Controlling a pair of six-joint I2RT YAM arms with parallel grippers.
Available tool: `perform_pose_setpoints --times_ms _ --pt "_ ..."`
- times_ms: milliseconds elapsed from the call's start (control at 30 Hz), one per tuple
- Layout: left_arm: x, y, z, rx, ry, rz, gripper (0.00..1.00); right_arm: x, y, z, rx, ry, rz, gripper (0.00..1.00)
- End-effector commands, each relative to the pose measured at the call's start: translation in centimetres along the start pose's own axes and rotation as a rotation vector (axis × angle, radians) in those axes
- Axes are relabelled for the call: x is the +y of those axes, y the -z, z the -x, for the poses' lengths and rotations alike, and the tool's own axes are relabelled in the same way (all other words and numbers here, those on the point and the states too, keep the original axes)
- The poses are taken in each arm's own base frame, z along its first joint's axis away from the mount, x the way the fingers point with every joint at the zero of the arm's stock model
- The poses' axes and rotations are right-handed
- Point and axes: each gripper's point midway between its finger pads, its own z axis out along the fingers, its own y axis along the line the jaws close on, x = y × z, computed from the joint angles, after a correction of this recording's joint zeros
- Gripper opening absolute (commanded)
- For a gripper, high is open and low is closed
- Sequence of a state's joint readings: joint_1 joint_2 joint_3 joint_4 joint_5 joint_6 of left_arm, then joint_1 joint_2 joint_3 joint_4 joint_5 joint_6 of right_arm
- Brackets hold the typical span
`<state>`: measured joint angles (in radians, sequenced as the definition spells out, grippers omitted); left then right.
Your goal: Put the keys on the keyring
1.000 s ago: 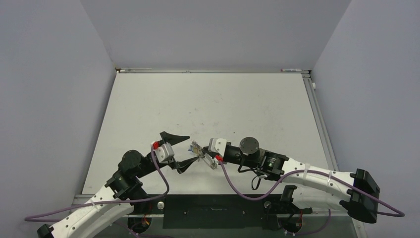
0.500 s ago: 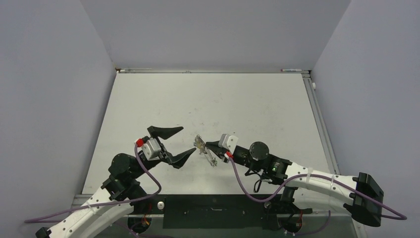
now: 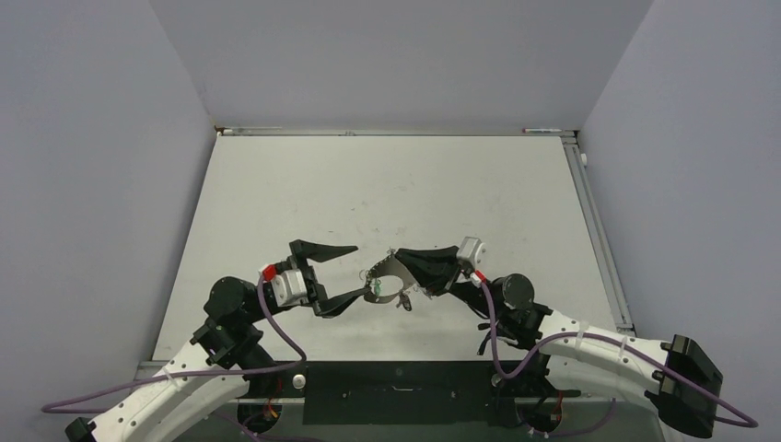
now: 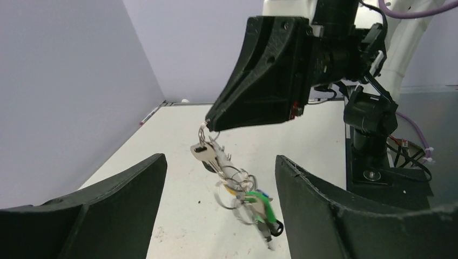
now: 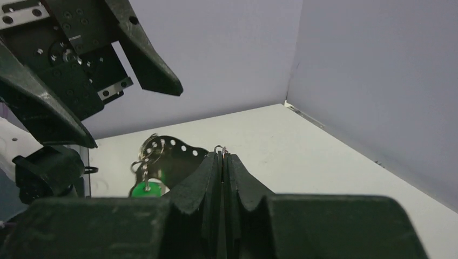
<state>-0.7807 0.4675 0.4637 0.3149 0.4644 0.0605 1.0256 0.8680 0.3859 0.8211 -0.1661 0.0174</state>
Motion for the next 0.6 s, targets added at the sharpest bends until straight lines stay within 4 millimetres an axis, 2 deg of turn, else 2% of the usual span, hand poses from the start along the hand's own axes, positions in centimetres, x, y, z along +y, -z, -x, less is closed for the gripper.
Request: perform_pose_setpoints --times_ms 0,167,433,567 --pt "-0.9 0.4 0.2 -0.039 -0.044 -0.058 0.68 0.6 -0.2 4.7 -0.166 -0.052 0.075 0.05" --pt "-0.5 1.0 -0.3 -0.036 -0.054 -0.028 0.61 1.7 -0.2 3.4 -0.092 -0.017 0.203 0.05" --pt "0.9 2.3 1.3 -0.076 -0.092 0.066 0.52 2.2 -0.3 1.8 0.014 0.046 0.290 0.05" --pt "1.9 2.7 1.7 -0.079 -0.104 0.125 0.48 3.1 -0.3 0.1 0.103 0.078 0.402 0.05"
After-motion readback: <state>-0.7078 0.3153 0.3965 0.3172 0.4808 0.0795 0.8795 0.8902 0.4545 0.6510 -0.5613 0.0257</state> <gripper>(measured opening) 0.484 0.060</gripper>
